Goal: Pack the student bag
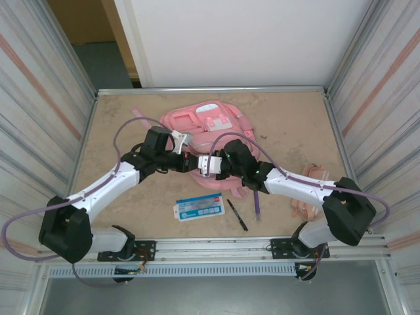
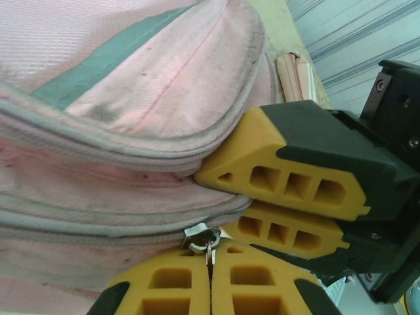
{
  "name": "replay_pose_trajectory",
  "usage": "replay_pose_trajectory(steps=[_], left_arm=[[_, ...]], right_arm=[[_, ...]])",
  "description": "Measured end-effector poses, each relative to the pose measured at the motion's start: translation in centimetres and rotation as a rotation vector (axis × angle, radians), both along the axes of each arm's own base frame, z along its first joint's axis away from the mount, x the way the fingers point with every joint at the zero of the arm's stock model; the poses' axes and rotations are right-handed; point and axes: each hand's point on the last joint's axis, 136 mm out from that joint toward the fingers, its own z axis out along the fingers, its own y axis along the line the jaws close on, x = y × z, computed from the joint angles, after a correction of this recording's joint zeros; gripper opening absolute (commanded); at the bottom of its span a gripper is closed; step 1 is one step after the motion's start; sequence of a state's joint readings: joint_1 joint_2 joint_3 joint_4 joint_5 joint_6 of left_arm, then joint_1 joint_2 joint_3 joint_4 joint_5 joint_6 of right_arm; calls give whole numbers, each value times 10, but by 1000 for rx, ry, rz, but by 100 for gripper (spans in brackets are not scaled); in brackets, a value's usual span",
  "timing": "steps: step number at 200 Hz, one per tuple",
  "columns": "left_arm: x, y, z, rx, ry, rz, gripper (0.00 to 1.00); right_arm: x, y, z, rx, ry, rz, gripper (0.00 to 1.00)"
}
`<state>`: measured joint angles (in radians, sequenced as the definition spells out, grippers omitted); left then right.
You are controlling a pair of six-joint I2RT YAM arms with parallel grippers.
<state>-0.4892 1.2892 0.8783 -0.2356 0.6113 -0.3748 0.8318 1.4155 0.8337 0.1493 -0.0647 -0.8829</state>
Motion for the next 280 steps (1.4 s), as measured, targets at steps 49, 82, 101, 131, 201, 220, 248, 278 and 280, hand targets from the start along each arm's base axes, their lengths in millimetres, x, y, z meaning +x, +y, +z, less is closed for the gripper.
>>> replay_pose_trajectory(steps=[49,82,101,131,201,220,248,278,280], left_arm=[[29,54,-14,-43,34,172,0],[57,81,-42,-32,131,272,0],[69,87,-57,-14,160,299,0],[77,86,-55,-13,119,306,4],[113,138,-67,84,99,505,31],[114,140,-71,83,111,514,34],[112,142,-69,82,97,533,36],[97,146,-58,71,75,563,38],[95,146,-55,69,72,565,38]], right_arm=[[-7,-12,14,60,65,70,0],[-11,-21,11,71,125,103,2],[-13,-25,5,59,156,106,3],[-16,-25,3,61,178,112,34],[0,-38,-5,130,321,-97,73],[8,-51,-2,178,374,-201,99],[27,-90,22,341,439,-461,99],[50,-168,40,593,517,-939,99],[51,-174,40,609,527,-974,99]])
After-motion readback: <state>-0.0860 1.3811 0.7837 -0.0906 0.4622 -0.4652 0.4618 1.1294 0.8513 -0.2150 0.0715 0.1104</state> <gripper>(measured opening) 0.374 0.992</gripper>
